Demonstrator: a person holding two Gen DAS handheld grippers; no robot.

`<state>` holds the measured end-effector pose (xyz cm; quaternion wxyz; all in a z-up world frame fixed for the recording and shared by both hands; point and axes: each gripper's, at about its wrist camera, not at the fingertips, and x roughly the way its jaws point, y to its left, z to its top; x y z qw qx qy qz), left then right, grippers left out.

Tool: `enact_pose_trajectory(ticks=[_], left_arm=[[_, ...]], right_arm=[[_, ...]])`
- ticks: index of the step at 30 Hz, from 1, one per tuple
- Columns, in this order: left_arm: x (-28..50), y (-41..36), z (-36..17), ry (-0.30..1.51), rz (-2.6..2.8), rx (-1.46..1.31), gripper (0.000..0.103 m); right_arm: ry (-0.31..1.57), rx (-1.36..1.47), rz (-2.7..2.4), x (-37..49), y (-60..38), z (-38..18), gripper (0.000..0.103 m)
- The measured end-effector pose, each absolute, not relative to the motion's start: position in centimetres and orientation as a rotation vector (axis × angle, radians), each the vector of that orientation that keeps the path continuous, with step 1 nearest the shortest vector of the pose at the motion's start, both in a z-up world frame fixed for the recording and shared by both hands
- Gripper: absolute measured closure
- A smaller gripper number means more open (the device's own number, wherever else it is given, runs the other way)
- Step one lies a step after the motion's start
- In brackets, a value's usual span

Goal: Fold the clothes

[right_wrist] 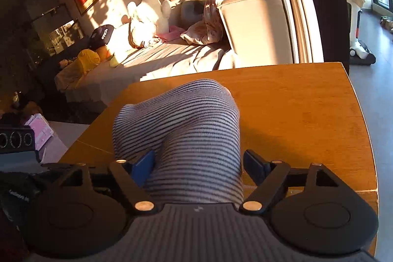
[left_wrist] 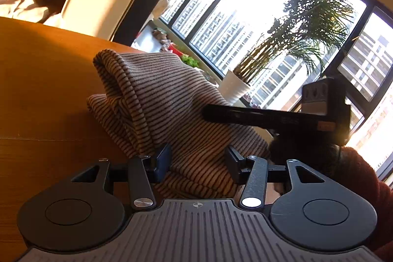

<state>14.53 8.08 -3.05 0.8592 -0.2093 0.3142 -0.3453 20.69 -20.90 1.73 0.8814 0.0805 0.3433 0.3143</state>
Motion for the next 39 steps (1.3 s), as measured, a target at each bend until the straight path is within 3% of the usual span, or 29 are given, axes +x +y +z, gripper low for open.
enact_pose_trajectory(ticks=[7,10,13,17,19,23,25,31,34,39], left_arm=[[14.5,7.7,-2.7,0.657,-0.711,-0.405,0.049],[14.3,7.7,-2.4,0.655,-0.698,-0.385,0.049],[14.2,7.8,-2.1,0.652,-0.684,-0.366,0.041],[14.1,7.7,-2.0,0.647,-0.695,-0.349,0.036],[14.0,7.3,-1.9,0.64,-0.694,-0.333,0.036],[13.2,7.1,-1.7,0.637,-0.69,-0.3,0.036],[12.5,7.3,-1.4,0.632,-0.696,-0.283,0.036],[11.6,6.5,-1.8,0.658,-0.706,-0.204,0.036],[11.7,6.1,-3.2,0.718,-0.677,-0.183,0.033],[12.2,7.2,-2.9,0.724,-0.723,-0.296,0.032]], right_arm=[[0.785,0.393,0.661,17.8,-23.7,-1.6,0.013],[0.789,0.508,0.718,17.4,-23.7,-2.2,0.028],[0.772,0.494,0.758,16.4,-23.3,-1.3,0.042],[0.781,0.389,0.735,15.7,-22.8,-1.0,0.043],[0.785,0.336,0.723,15.3,-22.5,-0.9,0.053],[0.785,0.239,0.7,14.6,-22.2,-0.5,0.048],[0.737,0.266,0.686,15.1,-23.2,1.0,0.035],[0.722,0.212,0.662,18.9,-23.0,3.5,0.027],[0.773,0.125,0.682,20.2,-22.6,3.8,0.017],[0.789,-0.015,0.627,17.5,-23.5,2.7,0.017]])
